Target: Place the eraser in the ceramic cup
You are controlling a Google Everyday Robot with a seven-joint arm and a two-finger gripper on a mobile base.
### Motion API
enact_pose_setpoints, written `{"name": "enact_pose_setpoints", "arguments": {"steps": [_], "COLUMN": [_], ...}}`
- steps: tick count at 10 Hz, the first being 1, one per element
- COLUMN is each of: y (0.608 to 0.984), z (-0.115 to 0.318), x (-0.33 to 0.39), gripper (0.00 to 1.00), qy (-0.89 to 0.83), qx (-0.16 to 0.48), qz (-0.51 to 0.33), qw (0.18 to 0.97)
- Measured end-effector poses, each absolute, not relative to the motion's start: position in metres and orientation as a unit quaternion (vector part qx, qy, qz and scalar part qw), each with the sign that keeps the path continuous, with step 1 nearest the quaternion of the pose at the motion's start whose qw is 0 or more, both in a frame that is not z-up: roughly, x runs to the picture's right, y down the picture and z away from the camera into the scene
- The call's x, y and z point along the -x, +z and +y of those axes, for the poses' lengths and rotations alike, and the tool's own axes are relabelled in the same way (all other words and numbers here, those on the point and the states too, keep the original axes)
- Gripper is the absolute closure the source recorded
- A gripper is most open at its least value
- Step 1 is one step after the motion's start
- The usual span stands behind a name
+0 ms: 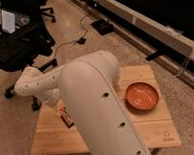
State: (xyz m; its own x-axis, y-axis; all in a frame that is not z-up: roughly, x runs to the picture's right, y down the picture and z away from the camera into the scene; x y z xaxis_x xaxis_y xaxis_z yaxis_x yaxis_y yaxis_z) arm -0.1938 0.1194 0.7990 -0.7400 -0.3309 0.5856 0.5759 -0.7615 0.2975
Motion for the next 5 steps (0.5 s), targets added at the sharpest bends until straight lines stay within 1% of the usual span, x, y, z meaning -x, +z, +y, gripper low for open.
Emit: {"name": "enact_pose_setpoints", "arguments": {"steps": [3,5], "y": [0.802,0.819], "z": [0.122,0.139], "x": [0.194,0.198], "gripper": [0.32,0.32], "qy": [-0.898,-0.895], "qx": [0.255,0.249], "qz": [-0.252,-0.271], "qw": [0.255,0.254]}}
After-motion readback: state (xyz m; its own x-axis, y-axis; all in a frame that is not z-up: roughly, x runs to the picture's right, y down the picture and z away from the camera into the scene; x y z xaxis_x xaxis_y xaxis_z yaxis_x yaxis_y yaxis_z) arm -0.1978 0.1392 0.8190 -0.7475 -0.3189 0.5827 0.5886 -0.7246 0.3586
